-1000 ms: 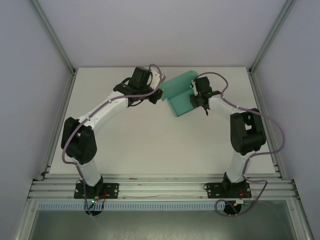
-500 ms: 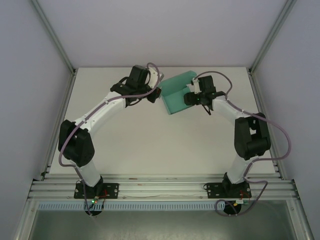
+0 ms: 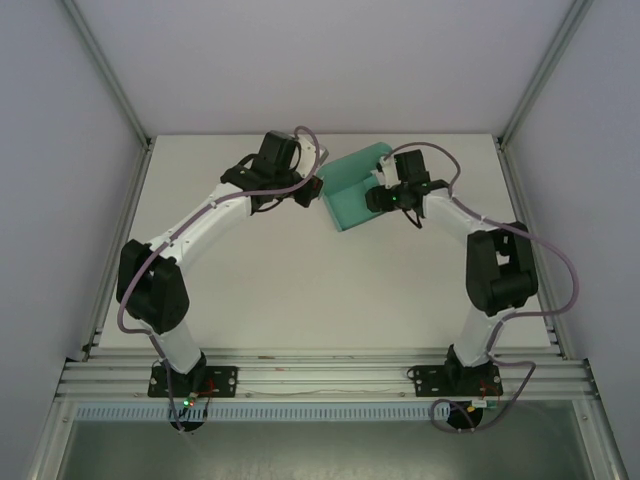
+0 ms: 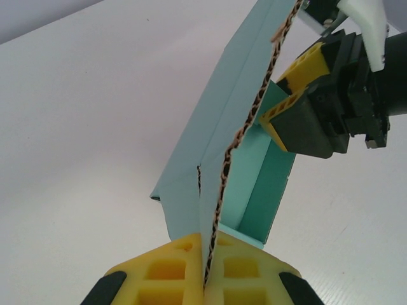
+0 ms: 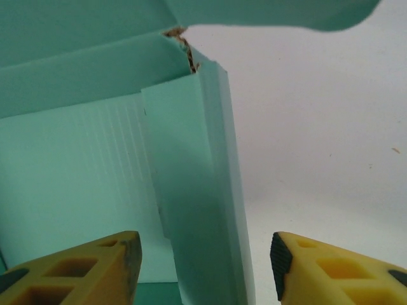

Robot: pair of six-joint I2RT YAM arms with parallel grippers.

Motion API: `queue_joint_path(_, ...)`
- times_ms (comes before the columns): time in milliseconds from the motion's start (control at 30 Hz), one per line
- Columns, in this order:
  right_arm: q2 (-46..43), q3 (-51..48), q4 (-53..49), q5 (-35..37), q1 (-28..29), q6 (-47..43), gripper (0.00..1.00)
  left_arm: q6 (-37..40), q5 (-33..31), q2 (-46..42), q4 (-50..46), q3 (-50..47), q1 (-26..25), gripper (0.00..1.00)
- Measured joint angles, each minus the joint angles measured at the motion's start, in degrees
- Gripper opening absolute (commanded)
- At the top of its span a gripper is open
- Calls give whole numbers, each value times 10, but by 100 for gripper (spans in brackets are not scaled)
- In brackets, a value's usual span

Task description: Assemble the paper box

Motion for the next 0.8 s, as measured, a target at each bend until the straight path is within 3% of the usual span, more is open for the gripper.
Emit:
queue_joint_path(67, 5, 0, 0, 1, 0, 0, 38, 0, 0, 0, 0, 0, 0, 0)
queue_joint_path(200, 14, 0, 2, 14, 0, 3, 35, 0, 4, 0, 0, 0, 0, 0)
queue_joint_path(500, 17, -13, 56, 40, 0, 7, 9, 0, 18, 0, -1, 0, 0, 0)
queue_joint_path(800, 21, -15, 76, 118, 15, -7, 2, 0, 26, 0, -1, 0, 0, 0)
